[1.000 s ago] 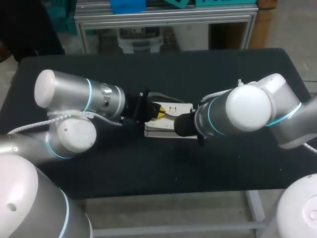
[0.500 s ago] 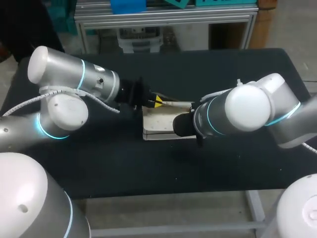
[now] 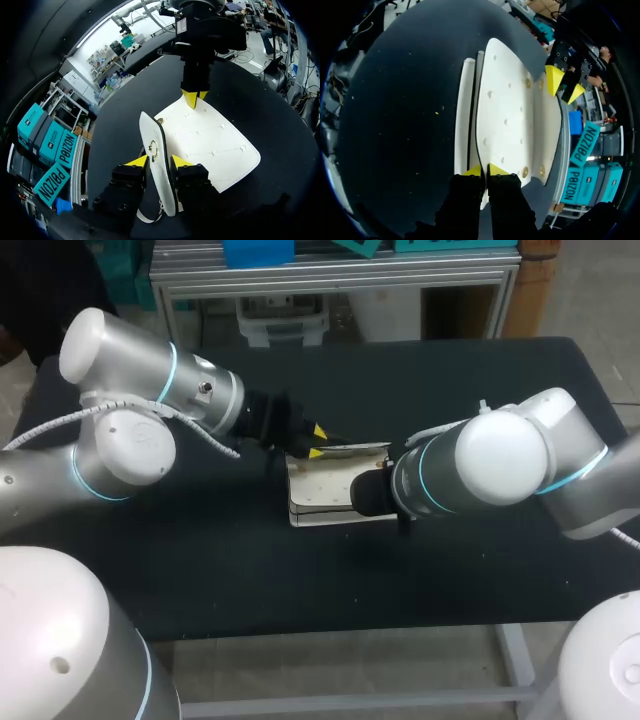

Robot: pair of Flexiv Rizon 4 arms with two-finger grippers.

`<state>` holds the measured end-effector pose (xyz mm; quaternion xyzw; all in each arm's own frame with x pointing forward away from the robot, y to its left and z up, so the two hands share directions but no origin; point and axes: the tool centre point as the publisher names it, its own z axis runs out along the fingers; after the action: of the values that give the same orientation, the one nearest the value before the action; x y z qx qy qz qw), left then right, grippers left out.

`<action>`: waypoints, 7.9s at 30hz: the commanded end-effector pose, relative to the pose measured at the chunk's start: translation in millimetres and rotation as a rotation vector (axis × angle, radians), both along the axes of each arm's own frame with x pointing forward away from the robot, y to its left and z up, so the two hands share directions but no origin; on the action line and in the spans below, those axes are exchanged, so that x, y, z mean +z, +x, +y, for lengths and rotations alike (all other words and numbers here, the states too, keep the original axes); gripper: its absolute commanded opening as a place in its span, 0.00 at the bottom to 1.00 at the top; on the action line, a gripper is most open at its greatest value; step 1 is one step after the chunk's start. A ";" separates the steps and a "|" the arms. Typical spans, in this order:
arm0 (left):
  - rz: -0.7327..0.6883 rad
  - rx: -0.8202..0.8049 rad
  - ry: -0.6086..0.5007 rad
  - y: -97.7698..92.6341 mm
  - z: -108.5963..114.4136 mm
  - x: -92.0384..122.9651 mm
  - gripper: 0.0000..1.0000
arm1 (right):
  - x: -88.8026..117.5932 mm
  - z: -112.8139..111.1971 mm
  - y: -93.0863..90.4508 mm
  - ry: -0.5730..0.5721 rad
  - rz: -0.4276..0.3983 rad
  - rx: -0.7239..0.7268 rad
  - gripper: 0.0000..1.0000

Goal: Pick up the bag, open it, inspect its contents, close it, and place it on the opposite side

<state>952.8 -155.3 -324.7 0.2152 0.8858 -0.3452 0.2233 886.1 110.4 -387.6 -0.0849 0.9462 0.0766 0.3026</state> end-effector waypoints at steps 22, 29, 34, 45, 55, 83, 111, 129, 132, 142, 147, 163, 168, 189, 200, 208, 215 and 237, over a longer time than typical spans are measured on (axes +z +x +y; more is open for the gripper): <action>-0.026 0.071 0.007 27.4 -19.4 -29.1 0.44 | -7.0 -2.7 -2.3 0.072 -0.298 -0.023 0.00; 0.011 0.103 0.019 40.3 -17.6 -32.0 0.26 | -7.0 -2.7 -2.3 0.072 -0.298 -0.023 0.00; 0.028 0.104 0.023 41.4 -16.4 -32.4 0.00 | -7.0 -2.7 -2.3 0.072 -0.298 -0.023 0.00; 0.089 0.116 0.072 35.4 -14.9 -25.7 0.00 | -7.0 -2.7 -2.3 0.072 -0.298 -0.023 0.00; 0.158 0.164 0.048 33.4 -14.0 -14.6 0.00 | 11.2 -0.5 -9.8 0.081 -0.308 -0.035 1.00; 0.218 0.343 -0.027 27.4 -8.2 56.5 0.00 | 88.0 -19.0 -48.9 0.162 -0.448 -0.053 0.24; 0.256 0.430 -0.062 5.4 -17.1 82.0 0.00 | 136.2 -15.1 -34.7 0.178 -0.503 -0.085 0.00; 0.216 0.443 -0.110 -16.7 -28.5 104.3 0.00 | 130.7 5.4 24.1 0.143 -0.521 -0.049 0.00; 0.214 0.441 -0.107 -16.1 -29.1 106.2 0.00 | 127.8 6.1 31.3 0.141 -0.518 -0.038 0.00; 0.225 0.440 -0.122 -12.2 -29.6 109.0 0.00 | 110.3 10.8 41.3 0.134 -0.482 -0.011 0.00; 0.233 0.442 -0.134 -10.4 -30.6 108.2 0.00 | 100.2 10.7 38.2 0.121 -0.455 -0.004 0.00; 0.234 0.421 -0.133 -16.9 -33.6 107.8 0.00 | 102.9 7.6 40.1 0.119 -0.468 -0.015 0.00; 0.231 0.414 -0.128 -19.2 -34.5 107.1 0.00 | 109.0 13.2 49.6 0.126 -0.495 -0.007 0.00; 0.239 0.434 -0.167 -15.5 -29.3 105.7 0.00 | 79.6 15.1 45.9 0.108 -0.416 0.001 0.00; 0.236 0.461 -0.182 -17.0 -31.3 101.1 0.00 | 84.7 18.8 35.6 0.115 -0.434 0.016 0.00; 0.230 0.457 -0.196 -20.4 -30.6 105.8 0.00 | 86.0 19.2 35.6 0.112 -0.439 0.019 0.00; 0.231 0.437 -0.204 -23.2 -29.7 104.9 0.00 | 79.4 18.3 43.7 0.112 -0.415 0.011 0.00; 0.209 0.391 -0.279 -31.7 -23.0 106.4 0.00 | 53.2 22.7 48.3 0.003 -0.176 0.025 0.00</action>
<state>923.1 -182.6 -220.7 -0.0338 0.8789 -0.4219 0.2200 932.8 129.0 -322.9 -0.1048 0.9204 0.0746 0.3692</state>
